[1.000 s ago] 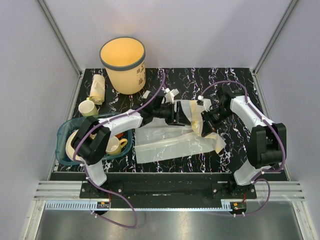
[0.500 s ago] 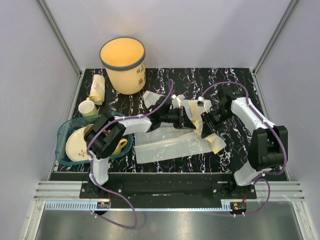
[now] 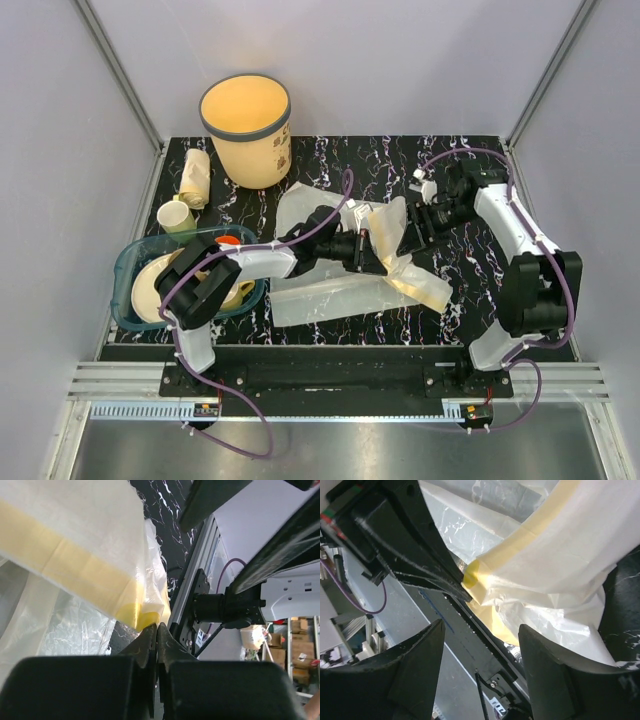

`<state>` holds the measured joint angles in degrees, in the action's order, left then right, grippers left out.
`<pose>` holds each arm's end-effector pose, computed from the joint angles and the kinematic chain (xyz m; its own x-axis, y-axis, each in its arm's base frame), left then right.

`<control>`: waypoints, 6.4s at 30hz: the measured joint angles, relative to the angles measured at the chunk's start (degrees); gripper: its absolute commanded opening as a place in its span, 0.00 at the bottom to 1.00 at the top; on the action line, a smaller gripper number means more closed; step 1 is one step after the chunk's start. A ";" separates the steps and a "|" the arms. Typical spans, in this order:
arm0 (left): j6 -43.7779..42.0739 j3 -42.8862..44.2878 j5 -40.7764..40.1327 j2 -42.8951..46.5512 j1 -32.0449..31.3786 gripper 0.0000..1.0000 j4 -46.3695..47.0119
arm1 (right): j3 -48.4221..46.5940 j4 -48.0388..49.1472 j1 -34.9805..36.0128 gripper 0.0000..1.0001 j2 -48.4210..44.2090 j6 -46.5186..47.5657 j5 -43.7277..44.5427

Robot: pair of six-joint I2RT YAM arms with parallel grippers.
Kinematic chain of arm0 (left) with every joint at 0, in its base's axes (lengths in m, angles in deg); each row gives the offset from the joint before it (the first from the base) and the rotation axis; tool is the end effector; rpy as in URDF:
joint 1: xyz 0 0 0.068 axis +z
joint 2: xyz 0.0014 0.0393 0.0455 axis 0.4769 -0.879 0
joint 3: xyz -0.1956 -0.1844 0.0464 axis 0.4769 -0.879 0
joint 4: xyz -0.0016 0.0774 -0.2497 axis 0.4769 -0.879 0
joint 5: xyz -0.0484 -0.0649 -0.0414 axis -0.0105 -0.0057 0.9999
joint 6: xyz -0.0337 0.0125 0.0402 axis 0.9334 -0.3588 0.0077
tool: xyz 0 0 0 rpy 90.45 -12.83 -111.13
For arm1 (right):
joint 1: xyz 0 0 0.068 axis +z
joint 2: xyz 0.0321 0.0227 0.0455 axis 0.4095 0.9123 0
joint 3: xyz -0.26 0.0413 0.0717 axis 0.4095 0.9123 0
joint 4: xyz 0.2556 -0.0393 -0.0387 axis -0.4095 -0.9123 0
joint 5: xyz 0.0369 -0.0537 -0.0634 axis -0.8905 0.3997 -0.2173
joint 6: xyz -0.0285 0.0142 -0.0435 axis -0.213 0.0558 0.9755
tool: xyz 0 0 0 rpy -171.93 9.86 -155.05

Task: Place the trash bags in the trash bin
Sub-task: Unfold the trash bag at the center of the board.

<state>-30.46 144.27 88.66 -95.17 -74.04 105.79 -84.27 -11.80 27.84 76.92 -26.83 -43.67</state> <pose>0.2598 -0.2972 0.1895 -0.8904 0.1087 -0.4419 0.4530 0.3049 -0.8378 0.2962 0.0445 0.2729 -0.8671 -0.3103 -0.3896 -0.4953 0.6194 0.6091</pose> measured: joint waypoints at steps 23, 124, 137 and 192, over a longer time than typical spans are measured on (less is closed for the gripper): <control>-4.81 -0.39 -0.79 0.59 -0.96 0.00 -0.52 | 5.66 4.17 7.06 0.32 7.91 -9.64 -5.33; 18.38 -11.52 1.38 -0.52 3.98 0.00 23.93 | 13.27 18.93 10.40 0.50 2.03 -15.54 -4.50; 27.43 -13.00 -0.33 -0.61 3.98 0.00 26.03 | 22.29 32.02 10.71 0.44 -7.72 -22.69 -5.49; 35.12 -17.27 5.38 24.35 16.61 0.00 24.20 | 14.03 50.82 18.71 0.64 -12.68 -35.08 -9.07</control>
<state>4.66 127.01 94.04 -70.82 -57.43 129.98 -70.23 39.02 46.55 64.25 -61.91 -52.74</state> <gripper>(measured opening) 0.002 0.643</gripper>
